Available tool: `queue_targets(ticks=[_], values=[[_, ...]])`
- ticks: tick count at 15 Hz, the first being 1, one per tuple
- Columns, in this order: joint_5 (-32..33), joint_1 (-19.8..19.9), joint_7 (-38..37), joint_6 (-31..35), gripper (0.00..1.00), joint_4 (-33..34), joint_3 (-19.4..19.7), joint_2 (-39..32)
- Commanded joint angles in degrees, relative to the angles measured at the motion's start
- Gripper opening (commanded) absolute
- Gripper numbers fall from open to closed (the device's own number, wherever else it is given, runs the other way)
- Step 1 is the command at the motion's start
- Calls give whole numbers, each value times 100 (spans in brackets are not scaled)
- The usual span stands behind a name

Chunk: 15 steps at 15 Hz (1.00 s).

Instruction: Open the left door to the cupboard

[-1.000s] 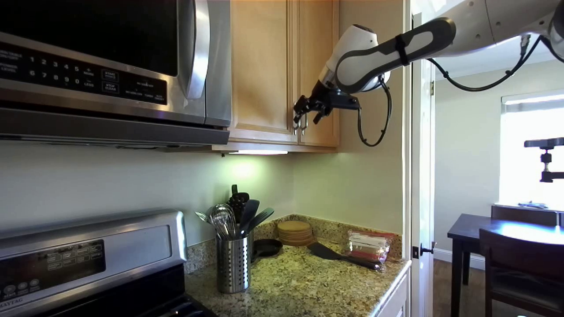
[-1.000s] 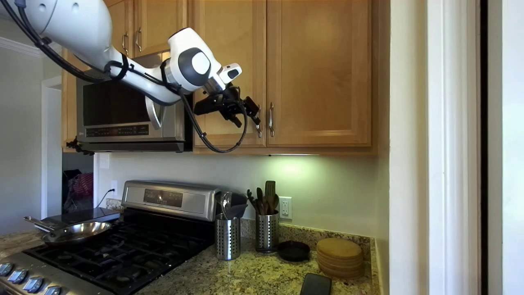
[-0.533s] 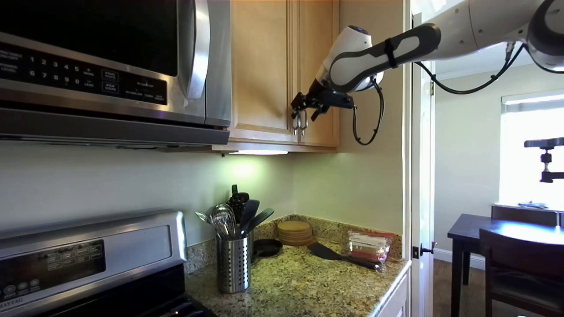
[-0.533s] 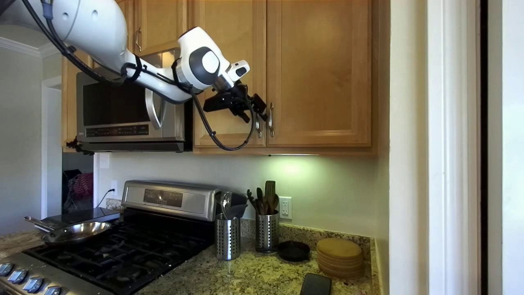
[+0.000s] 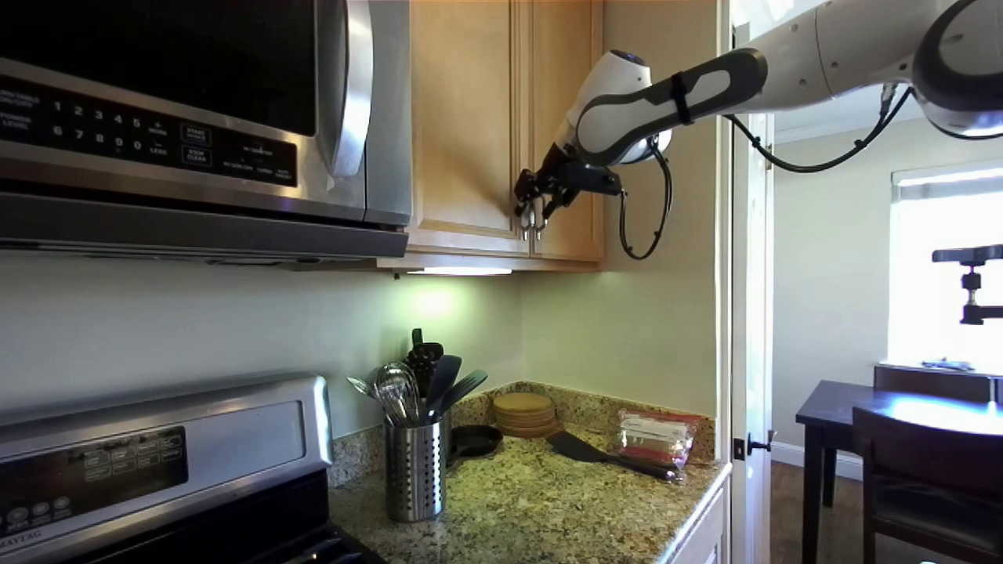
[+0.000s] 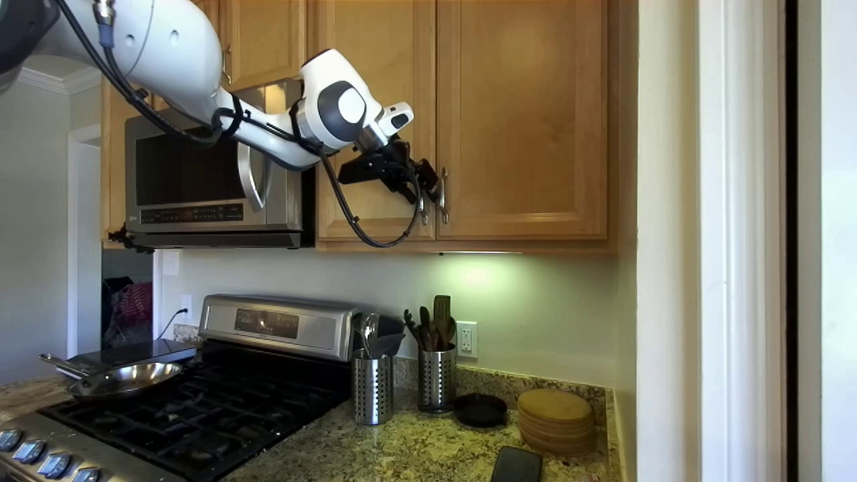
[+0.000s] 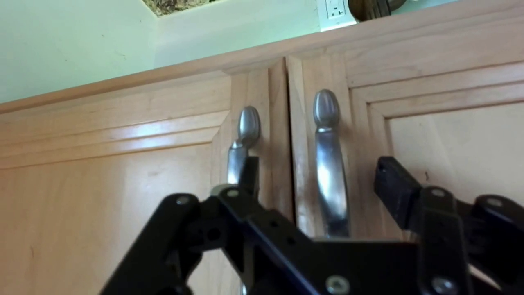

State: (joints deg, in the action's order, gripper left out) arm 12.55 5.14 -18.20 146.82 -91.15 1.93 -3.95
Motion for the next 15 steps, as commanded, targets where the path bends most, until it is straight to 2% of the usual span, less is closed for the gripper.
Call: queue_targets(ticks=[1, 6, 7, 8, 9, 10, 12, 15], values=[[-191, -96, 36, -196, 43, 245, 98, -104], [-550, -132, 177, -229, 11, 304, 66, -66], [-536, -117, 204, -226, 8, 309, 91, -104], [-610, -106, 340, -170, 12, 292, 93, -114], [-576, -79, 418, -176, 10, 296, 130, -132], [-576, -67, 440, -209, 5, 306, 155, -136], [-721, -49, 792, -189, 9, 259, 144, -100], [-886, -47, 1263, -221, 9, 166, 134, -34]])
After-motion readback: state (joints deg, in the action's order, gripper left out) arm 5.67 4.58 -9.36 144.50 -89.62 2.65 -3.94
